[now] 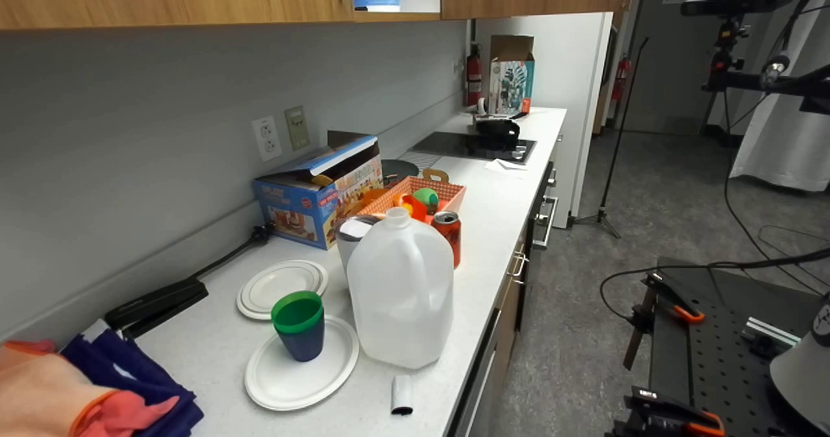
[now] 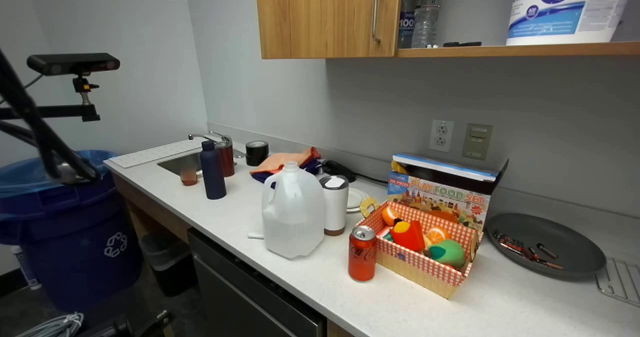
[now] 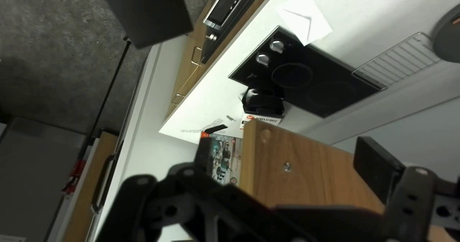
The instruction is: Close the overhead cabinet door
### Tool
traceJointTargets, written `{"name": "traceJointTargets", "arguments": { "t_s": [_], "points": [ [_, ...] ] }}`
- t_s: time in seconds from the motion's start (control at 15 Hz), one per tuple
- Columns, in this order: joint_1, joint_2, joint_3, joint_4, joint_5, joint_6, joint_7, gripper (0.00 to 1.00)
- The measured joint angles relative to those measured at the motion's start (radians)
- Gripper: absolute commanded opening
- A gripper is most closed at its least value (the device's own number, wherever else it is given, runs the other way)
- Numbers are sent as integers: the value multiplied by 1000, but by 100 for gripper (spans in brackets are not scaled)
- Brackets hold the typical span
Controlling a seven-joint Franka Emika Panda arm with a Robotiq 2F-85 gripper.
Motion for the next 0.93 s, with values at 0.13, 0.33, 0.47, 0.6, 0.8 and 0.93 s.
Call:
{"name": "traceJointTargets", "arguments": {
  "t_s": [0.13, 0.33, 0.47, 0.6, 0.8, 0.93],
  "points": [
    [-23, 22, 7, 16, -30, 28, 34, 100],
    [-39, 38, 10, 24, -34, 75, 64, 100],
    [-41, 39, 10, 24, -34, 91, 75, 100],
    [-42, 39, 11, 24, -34, 92, 77, 100],
    [-42, 39, 11, 24, -33, 92, 77, 100],
    [-43, 43, 11, 26, -33, 115, 88, 100]
  ]
}}
